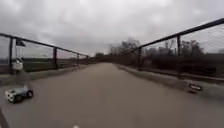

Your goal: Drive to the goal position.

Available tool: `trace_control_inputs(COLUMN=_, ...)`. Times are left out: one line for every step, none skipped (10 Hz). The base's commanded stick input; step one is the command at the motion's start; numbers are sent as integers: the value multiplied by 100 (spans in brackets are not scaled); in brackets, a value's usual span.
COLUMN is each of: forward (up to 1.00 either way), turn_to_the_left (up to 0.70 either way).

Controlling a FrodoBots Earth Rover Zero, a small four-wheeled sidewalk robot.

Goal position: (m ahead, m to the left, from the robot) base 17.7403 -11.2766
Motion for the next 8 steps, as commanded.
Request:
trace_control_inputs(forward=100, turn_to_the_left=0)
trace_control_inputs(forward=100, turn_to_the_left=0)
trace_control_inputs(forward=100, turn_to_the_left=1)
trace_control_inputs(forward=100, turn_to_the_left=4)
trace_control_inputs(forward=100, turn_to_the_left=9)
trace_control_inputs(forward=100, turn_to_the_left=1)
trace_control_inputs(forward=100, turn_to_the_left=0)
trace_control_inputs(forward=100, turn_to_the_left=0)
